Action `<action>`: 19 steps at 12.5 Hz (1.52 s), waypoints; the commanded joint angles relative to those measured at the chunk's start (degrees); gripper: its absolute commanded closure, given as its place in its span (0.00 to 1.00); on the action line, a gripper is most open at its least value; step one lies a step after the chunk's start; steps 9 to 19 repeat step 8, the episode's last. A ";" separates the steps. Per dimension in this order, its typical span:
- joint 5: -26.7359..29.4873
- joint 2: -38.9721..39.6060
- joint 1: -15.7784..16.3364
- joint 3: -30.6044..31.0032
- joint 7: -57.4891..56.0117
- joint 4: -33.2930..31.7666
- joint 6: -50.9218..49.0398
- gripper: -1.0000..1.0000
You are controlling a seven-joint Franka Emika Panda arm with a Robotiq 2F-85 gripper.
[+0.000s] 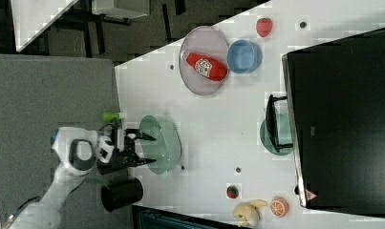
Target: Drag strainer right to left.
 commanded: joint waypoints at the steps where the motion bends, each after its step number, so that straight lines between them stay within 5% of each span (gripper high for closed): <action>1: 0.12 -12.95 -2.73 -7.14 -18.56 2.69 -5.09 0.00; 5: -1.20 -24.32 -4.80 -18.75 -31.35 3.49 -10.61 0.00; 8: -8.79 -30.15 -6.35 -26.59 -49.34 5.21 -16.95 0.00; 19: -8.79 -30.15 -6.35 -26.59 -49.34 5.21 -16.95 0.00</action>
